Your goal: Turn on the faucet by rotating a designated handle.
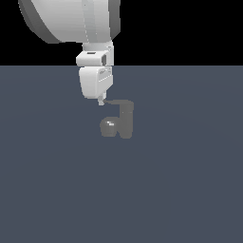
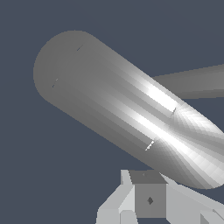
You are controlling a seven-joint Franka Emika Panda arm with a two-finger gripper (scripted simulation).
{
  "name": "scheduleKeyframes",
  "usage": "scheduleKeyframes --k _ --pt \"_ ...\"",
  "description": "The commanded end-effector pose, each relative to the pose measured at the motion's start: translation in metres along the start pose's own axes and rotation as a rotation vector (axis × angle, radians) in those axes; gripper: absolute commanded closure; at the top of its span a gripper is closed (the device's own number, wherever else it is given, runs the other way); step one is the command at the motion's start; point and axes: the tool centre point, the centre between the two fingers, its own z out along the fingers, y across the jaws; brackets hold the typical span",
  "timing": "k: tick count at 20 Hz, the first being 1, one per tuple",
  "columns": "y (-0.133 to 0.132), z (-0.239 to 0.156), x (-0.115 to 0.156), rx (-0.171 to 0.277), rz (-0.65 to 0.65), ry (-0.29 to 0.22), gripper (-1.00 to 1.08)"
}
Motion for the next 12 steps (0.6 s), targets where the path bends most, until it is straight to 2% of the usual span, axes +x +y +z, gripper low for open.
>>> scheduleKeyframes --k 1,9,11,12 --pt "0.008 0.001 0.011 -0.006 0.010 0.003 1.08" --pt "0.030 0.001 0.024 -0.007 0.009 0.003 1.08" --pt "0.026 -0.001 0.017 -0.002 0.000 0.000 1.08" --pt "0.028 0.000 0.022 -0.002 0.000 0.000 1.08"
